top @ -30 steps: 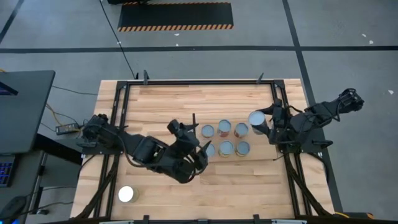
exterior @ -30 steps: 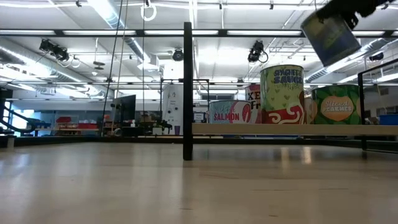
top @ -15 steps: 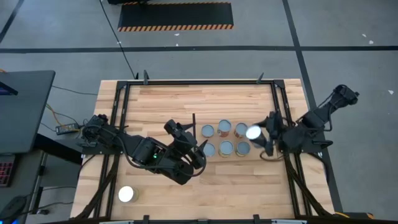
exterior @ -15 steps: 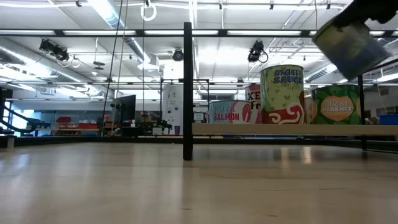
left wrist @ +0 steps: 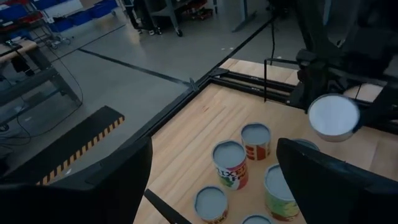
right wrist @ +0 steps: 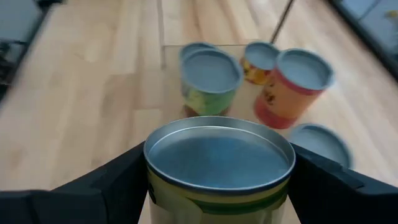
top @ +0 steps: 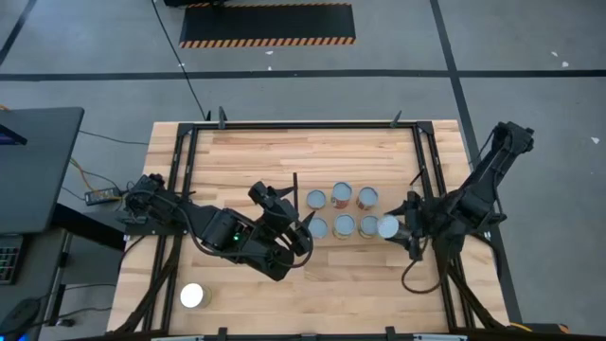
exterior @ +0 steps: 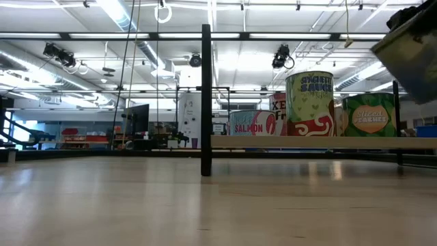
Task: Pick and place cans onto a shelf
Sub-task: Put the blue on the shelf aligned with the red can
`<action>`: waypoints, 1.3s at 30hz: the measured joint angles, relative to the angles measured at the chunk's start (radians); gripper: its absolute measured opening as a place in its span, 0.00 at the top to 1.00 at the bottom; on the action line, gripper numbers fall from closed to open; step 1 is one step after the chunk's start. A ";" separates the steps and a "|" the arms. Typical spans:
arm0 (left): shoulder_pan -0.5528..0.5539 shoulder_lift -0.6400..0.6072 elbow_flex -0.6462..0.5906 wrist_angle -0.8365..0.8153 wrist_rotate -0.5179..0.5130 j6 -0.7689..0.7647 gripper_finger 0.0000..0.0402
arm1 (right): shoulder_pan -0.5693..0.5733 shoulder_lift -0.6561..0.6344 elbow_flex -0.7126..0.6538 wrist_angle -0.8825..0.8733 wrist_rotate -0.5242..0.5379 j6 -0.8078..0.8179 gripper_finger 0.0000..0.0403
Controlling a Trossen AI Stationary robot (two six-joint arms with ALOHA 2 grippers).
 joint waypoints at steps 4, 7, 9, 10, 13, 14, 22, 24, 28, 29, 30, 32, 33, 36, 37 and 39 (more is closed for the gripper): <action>0.000 0.000 0.000 0.000 0.000 -0.003 0.13 | 0.003 0.016 -0.003 -0.017 0.079 0.016 0.20; 0.000 0.003 0.000 -0.005 0.000 -0.018 0.13 | 0.017 0.007 -0.003 -0.010 0.115 0.011 0.20; 0.000 0.018 0.000 -0.004 -0.002 -0.016 0.13 | 0.021 -0.012 -0.003 0.014 0.131 -0.009 0.20; 0.000 0.028 -0.001 -0.004 0.001 -0.003 0.13 | 0.021 -0.023 -0.003 0.035 0.138 -0.023 0.20; 0.004 0.063 -0.036 0.033 0.012 0.016 0.13 | 0.020 -0.062 -0.004 0.128 0.161 -0.108 0.20; 0.006 0.074 -0.055 0.055 0.016 0.017 0.13 | 0.017 -0.076 -0.004 0.176 0.164 -0.150 0.20; 0.046 0.093 -0.337 0.656 0.183 0.290 0.13 | -0.026 -0.115 -0.004 0.784 0.104 -0.644 0.20; 0.058 0.093 -0.404 0.889 0.271 0.436 0.13 | -0.035 -0.095 -0.003 0.902 0.044 -0.731 0.20; 0.090 0.093 -0.517 1.275 0.437 0.637 0.13 | -0.049 -0.038 -0.003 1.060 -0.059 -0.830 0.19; 0.100 0.093 -0.541 1.339 0.469 0.662 0.13 | -0.054 -0.022 -0.003 1.089 -0.079 -0.850 0.19; 0.111 0.093 -0.560 1.390 0.498 0.682 0.13 | -0.058 -0.007 -0.003 1.113 -0.087 -0.869 0.19; 0.131 0.093 -0.590 1.490 0.562 0.702 0.13 | -0.071 0.024 -0.004 1.149 -0.088 -0.899 0.19; 0.141 0.093 -0.600 1.533 0.604 0.709 0.13 | -0.081 0.037 -0.004 1.167 -0.088 -0.910 0.19; 0.163 0.099 -0.616 1.604 0.700 0.718 0.13 | -0.109 0.068 -0.003 1.206 -0.090 -0.925 0.19; 0.167 0.102 -0.616 1.613 0.731 0.731 0.13 | -0.117 0.077 -0.002 1.216 -0.093 -0.925 0.19; 0.172 0.102 -0.617 1.622 0.768 0.759 0.13 | -0.133 0.089 -0.003 1.230 -0.100 -0.929 0.19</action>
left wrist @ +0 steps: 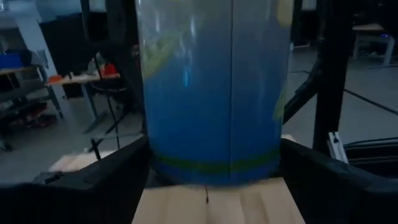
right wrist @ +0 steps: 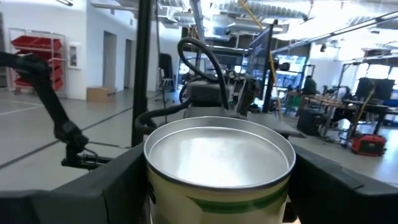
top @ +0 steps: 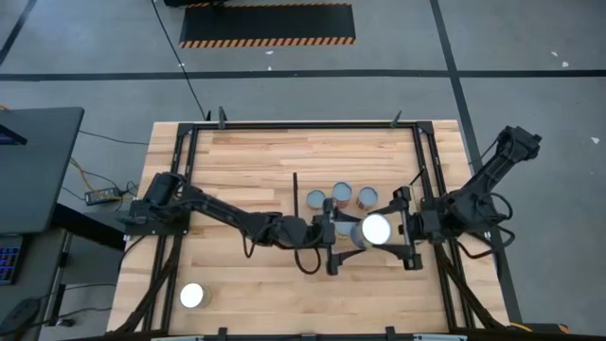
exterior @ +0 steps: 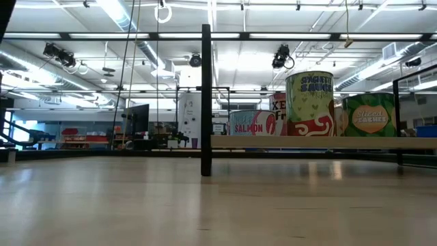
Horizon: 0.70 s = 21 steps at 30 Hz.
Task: Pick and place cans onto a shelf
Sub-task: Put the blue on the shelf aligned with the red can
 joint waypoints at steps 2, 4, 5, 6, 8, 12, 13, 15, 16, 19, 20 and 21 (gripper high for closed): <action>0.002 -0.001 0.000 0.006 0.007 0.007 0.13 | -0.013 0.001 0.000 0.010 0.002 -0.005 0.19; 0.001 -0.002 0.000 0.007 -0.001 0.007 0.13 | -0.024 0.001 0.000 0.011 0.002 -0.003 0.19; 0.001 -0.002 0.000 0.010 -0.004 0.008 0.13 | -0.030 0.001 0.000 0.011 0.000 -0.002 0.19; 0.002 -0.002 0.000 0.016 -0.006 0.008 0.13 | -0.035 0.002 0.000 0.014 -0.002 -0.001 0.19; 0.007 -0.002 0.000 0.023 -0.021 0.002 0.14 | -0.047 0.004 0.000 0.024 -0.001 -0.002 0.19; 0.023 -0.002 0.000 0.023 0.005 -0.020 0.19 | -0.062 0.009 0.000 0.035 0.008 0.002 0.19; 0.028 -0.002 0.000 0.024 0.024 -0.027 0.21 | -0.066 0.009 0.000 0.038 0.011 0.002 0.19; 0.033 -0.002 0.000 0.028 0.048 -0.040 0.22 | -0.073 0.008 0.000 0.042 0.015 0.002 0.19; 0.033 -0.002 0.000 0.029 0.047 -0.040 0.22 | -0.076 0.009 0.000 0.043 0.013 0.003 0.19; 0.032 -0.002 0.000 0.033 0.048 -0.040 0.20 | -0.082 0.009 0.000 0.044 0.008 0.003 0.19; 0.032 -0.002 0.000 0.033 0.048 -0.041 0.17 | -0.083 0.008 0.000 0.044 0.007 0.003 0.19; 0.032 -0.002 0.000 0.033 0.049 -0.042 0.14 | -0.083 0.008 0.000 0.043 0.007 0.002 0.19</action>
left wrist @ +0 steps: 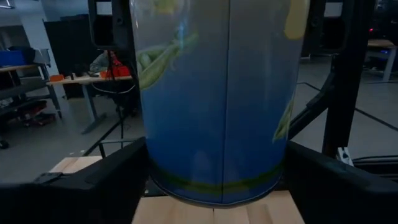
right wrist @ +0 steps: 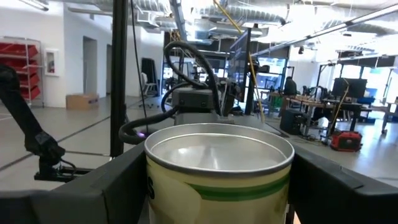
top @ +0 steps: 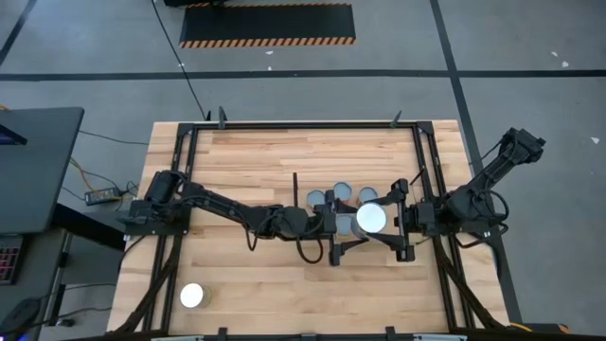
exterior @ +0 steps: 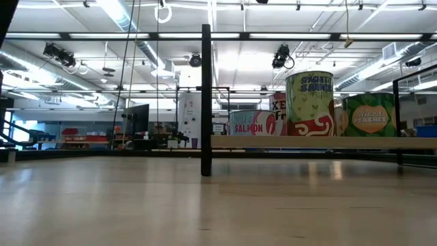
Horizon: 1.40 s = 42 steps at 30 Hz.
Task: Pick and place cans onto a shelf
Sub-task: Put the blue on the shelf aligned with the red can
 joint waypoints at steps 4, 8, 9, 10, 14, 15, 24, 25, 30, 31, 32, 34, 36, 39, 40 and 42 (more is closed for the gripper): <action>-0.002 0.000 0.000 0.002 0.023 -0.008 0.04 | 0.000 0.000 0.000 -0.004 -0.001 -0.011 0.19; 0.000 0.000 0.000 0.025 0.023 -0.025 0.02 | 0.000 0.000 0.000 0.011 -0.001 -0.027 0.19; 0.002 0.000 0.000 0.033 0.020 -0.039 0.03 | 0.000 0.000 0.000 0.019 -0.001 -0.034 0.19; 0.006 0.000 0.001 0.039 0.018 -0.059 0.03 | -0.001 0.000 0.000 0.026 -0.001 -0.047 0.19; 0.029 0.000 0.002 0.051 0.040 -0.130 0.03 | -0.015 0.000 -0.001 0.030 0.016 -0.087 0.19; 0.035 0.000 0.002 0.053 0.053 -0.135 0.03 | -0.022 0.000 -0.001 0.030 0.016 -0.083 0.19; 0.039 0.000 0.002 0.067 0.066 -0.082 0.04 | -0.039 0.000 -0.001 0.061 0.004 -0.063 0.19; 0.039 0.000 0.002 0.065 0.064 -0.081 0.05 | -0.039 0.000 -0.001 0.061 0.004 -0.063 0.19; 0.039 0.000 0.002 0.062 0.043 -0.054 0.17 | -0.039 0.000 -0.001 0.062 0.004 -0.060 0.19; 0.039 0.000 0.002 0.059 0.042 -0.054 0.20 | -0.039 0.000 -0.001 0.062 0.004 -0.059 0.19; 0.039 0.000 0.002 0.055 0.042 -0.054 0.21 | -0.039 0.000 -0.001 0.061 0.005 -0.058 0.19; 0.039 0.000 0.003 0.045 0.040 -0.056 0.22 | -0.039 0.000 -0.001 0.058 0.006 -0.048 0.19; 0.039 -0.002 0.003 0.027 0.034 -0.059 0.22 | -0.037 0.000 -0.002 0.048 0.010 -0.032 0.18; 0.036 -0.014 0.005 -0.043 0.011 -0.064 0.22 | -0.028 -0.002 -0.002 0.012 0.037 -0.010 0.13; 0.036 -0.020 0.005 -0.077 0.003 -0.067 0.22 | -0.024 -0.007 0.002 -0.018 0.047 -0.003 0.11; 0.033 -0.033 0.005 -0.158 -0.017 -0.088 0.21 | -0.017 -0.016 0.035 -0.150 0.075 0.016 0.06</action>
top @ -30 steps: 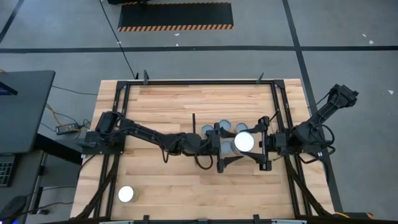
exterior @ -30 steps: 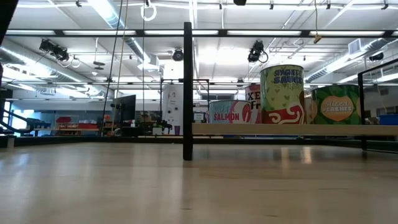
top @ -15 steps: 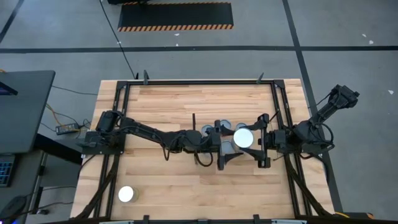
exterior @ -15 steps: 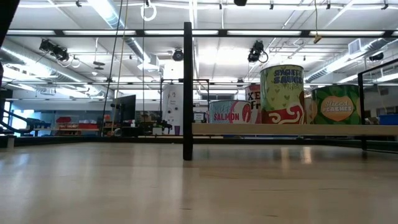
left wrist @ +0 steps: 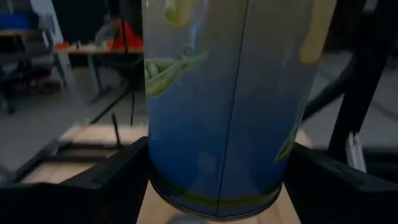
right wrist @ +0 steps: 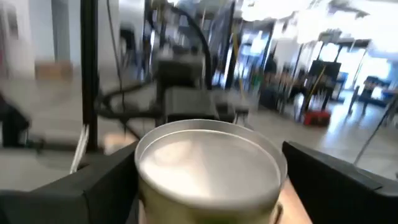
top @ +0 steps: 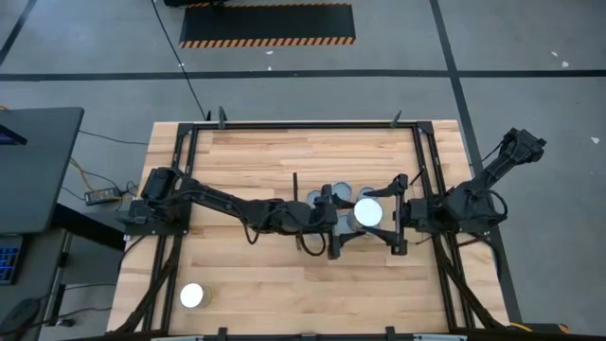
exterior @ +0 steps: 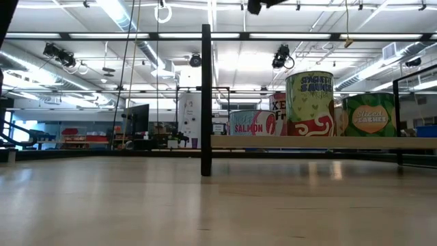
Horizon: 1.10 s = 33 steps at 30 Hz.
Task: Pick and place cans onto a shelf
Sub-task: Put the blue on the shelf aligned with the red can
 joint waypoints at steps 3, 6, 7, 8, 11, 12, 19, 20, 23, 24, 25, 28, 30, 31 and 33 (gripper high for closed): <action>-0.008 -0.011 0.000 -0.118 -0.015 -0.031 0.21 | -0.003 0.002 0.091 -0.309 -0.019 0.096 0.02; -0.009 -0.012 0.000 -0.210 -0.015 -0.075 0.21 | -0.031 0.024 0.187 -0.591 -0.101 0.226 0.03; -0.009 -0.012 0.000 -0.235 -0.015 -0.079 0.21 | -0.042 0.035 0.208 -0.657 -0.133 0.263 0.04; -0.010 -0.012 -0.001 -0.256 -0.009 -0.082 0.21 | -0.054 0.047 0.226 -0.712 -0.166 0.294 0.05; -0.015 0.000 -0.002 -0.260 0.013 -0.072 0.21 | -0.088 0.079 0.258 -0.819 -0.265 0.358 0.06; -0.017 0.000 -0.003 -0.262 0.013 -0.068 0.21 | -0.098 0.090 0.263 -0.837 -0.291 0.372 0.06; -0.020 0.000 -0.002 -0.297 0.017 -0.075 0.21 | -0.127 0.134 0.293 -0.866 -0.366 0.382 0.06; -0.020 -0.001 -0.002 -0.312 0.019 -0.080 0.21 | -0.130 0.134 0.298 -0.871 -0.374 0.382 0.06; -0.020 -0.001 -0.002 -0.343 0.015 -0.101 0.21 | -0.143 0.133 0.306 -0.890 -0.383 0.388 0.06; -0.019 -0.001 -0.002 -0.347 0.016 -0.101 0.21 | -0.148 0.133 0.306 -0.898 -0.389 0.392 0.06; -0.019 -0.001 -0.002 -0.350 0.014 -0.101 0.21 | -0.156 0.133 0.306 -0.906 -0.400 0.397 0.06; -0.019 -0.001 -0.002 -0.350 0.012 -0.101 0.21 | -0.178 0.139 0.307 -0.909 -0.439 0.407 0.06; -0.018 -0.001 -0.002 -0.351 0.011 -0.102 0.21 | -0.185 0.148 0.307 -0.907 -0.441 0.407 0.06; -0.018 -0.001 -0.002 -0.351 0.011 -0.103 0.21 | -0.188 0.148 0.307 -0.907 -0.443 0.407 0.07; -0.018 -0.001 -0.002 -0.351 0.009 -0.104 0.21 | -0.192 0.147 0.307 -0.903 -0.442 0.406 0.09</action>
